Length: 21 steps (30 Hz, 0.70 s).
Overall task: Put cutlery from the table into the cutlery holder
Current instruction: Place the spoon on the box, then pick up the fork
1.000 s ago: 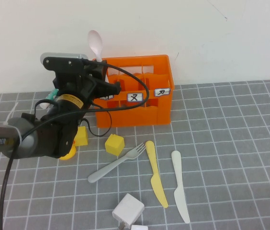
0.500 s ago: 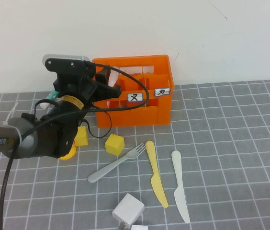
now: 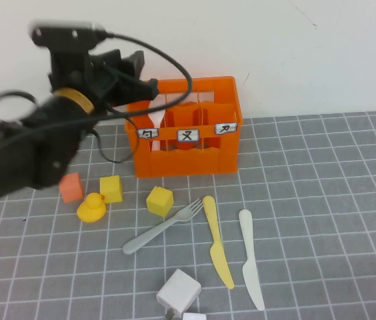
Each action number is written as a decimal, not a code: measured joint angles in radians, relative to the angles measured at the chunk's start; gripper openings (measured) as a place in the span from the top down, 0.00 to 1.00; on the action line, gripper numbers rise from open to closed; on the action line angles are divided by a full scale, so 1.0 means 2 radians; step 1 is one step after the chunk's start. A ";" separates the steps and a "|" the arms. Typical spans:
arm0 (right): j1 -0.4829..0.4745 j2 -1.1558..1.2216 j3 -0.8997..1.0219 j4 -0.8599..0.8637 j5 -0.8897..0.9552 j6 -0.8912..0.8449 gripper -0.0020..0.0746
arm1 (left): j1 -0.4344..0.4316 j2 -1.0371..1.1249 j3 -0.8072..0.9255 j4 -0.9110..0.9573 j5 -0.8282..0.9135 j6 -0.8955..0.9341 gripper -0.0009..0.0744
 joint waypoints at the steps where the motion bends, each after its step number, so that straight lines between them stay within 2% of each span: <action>1: 0.000 0.000 0.000 0.000 0.000 0.000 0.98 | 0.000 -0.019 0.000 0.013 0.031 0.000 0.63; 2: 0.000 0.000 0.000 0.000 0.000 0.000 0.98 | 0.000 -0.026 0.000 0.021 0.050 0.000 0.65; 7: 0.000 0.000 0.000 0.000 0.000 0.000 0.98 | 0.000 -0.105 0.000 0.105 0.210 0.000 0.90; 9: 0.000 0.000 0.000 0.000 0.000 0.000 0.98 | 0.000 -0.120 0.000 0.120 0.262 0.000 0.95; 13: 0.000 0.000 0.000 0.000 0.000 0.000 0.98 | 0.000 -0.146 0.000 0.127 0.370 0.005 0.98; 15: 0.000 0.000 0.000 0.000 0.000 0.000 0.98 | 0.000 -0.151 0.000 0.111 0.428 0.036 0.98; 21: 0.000 0.000 0.000 0.000 0.000 0.000 0.98 | 0.000 -0.145 0.000 -0.034 0.589 0.243 0.99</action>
